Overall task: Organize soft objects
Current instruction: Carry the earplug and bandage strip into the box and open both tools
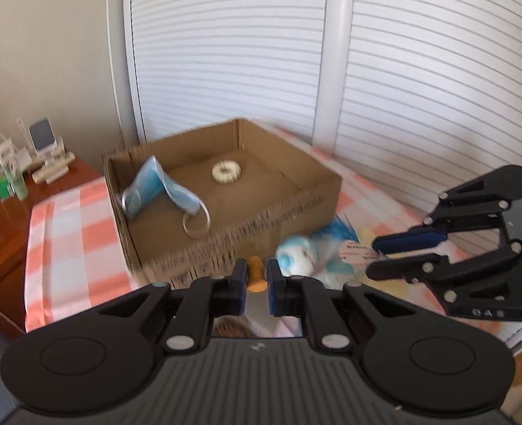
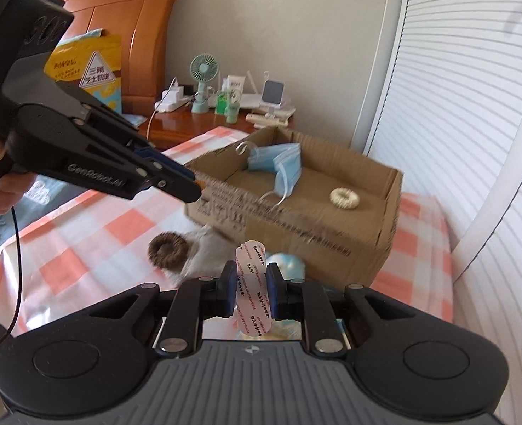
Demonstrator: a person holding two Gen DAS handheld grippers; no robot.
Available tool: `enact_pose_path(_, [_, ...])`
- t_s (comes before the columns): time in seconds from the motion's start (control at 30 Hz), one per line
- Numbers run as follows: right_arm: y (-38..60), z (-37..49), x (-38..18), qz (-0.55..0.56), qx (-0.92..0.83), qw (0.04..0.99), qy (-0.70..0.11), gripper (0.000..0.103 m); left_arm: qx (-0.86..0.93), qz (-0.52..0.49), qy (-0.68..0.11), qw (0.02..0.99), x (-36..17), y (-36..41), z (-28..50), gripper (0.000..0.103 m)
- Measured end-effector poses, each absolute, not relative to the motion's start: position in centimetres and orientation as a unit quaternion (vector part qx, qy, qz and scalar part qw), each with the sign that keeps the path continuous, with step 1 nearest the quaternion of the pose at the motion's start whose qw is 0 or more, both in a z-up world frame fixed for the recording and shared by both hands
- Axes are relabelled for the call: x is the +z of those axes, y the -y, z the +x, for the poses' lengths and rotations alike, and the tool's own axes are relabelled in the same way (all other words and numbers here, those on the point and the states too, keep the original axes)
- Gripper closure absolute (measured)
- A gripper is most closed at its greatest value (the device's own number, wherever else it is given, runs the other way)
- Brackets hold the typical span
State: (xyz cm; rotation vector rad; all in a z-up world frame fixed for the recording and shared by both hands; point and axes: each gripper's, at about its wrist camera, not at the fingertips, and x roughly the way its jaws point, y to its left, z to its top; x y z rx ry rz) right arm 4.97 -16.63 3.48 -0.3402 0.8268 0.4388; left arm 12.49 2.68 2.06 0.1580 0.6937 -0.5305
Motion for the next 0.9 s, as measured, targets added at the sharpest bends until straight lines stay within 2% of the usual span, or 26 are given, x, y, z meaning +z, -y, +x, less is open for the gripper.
enact_pose_path(0.27, [18.2, 8.7, 4.8, -0.163, 0.187, 0.893, -0.376, 0.082, -0.253, 0.103, -0.302, 0.913, 4.3, 0.4, 19.0, 0.092])
enact_pose_path(0.33, [18.5, 9.7, 5.0, -0.161, 0.183, 0.895, -0.374, 0.082, -0.25, 0.103, -0.301, 0.915, 4.1, 1.3, 20.7, 0.079])
enact_pose_path(0.37, [18.6, 10.2, 5.0, -0.161, 0.182, 0.895, -0.373, 0.082, -0.248, 0.106, -0.298, 0.916, 3.8, 1.8, 21.5, 0.06])
enact_pose_path(0.43, [18.8, 11.3, 5.1, -0.161, 0.178, 0.897, -0.372, 0.082, -0.243, 0.104, -0.301, 0.916, 3.3, 2.2, 22.7, 0.038])
enact_pose_path(0.53, [19.0, 12.9, 4.9, -0.155, 0.177, 0.897, -0.375, 0.082, -0.227, 0.09, -0.301, 0.922, 2.8, 1.9, 23.1, 0.035])
enact_pose_path(0.6, [19.1, 14.2, 4.8, -0.149, 0.177, 0.896, -0.379, 0.082, -0.216, 0.087, -0.305, 0.923, 2.7, 1.2, 22.5, 0.03])
enact_pose_path(0.67, [19.0, 15.6, 4.5, -0.143, 0.177, 0.895, -0.383, 0.082, -0.21, 0.089, -0.319, 0.92, 2.7, 0.5, 21.6, 0.019])
enact_pose_path(0.83, [18.4, 19.7, 3.4, -0.145, 0.167, 0.891, -0.396, 0.081, -0.191, 0.11, -0.305, 0.926, 3.2, -1.0, 16.9, 0.017])
enact_pose_path(0.9, [18.4, 21.6, 2.5, -0.146, 0.152, 0.887, -0.411, 0.076, -0.191, 0.101, -0.303, 0.928, 3.1, -1.8, 15.3, 0.012])
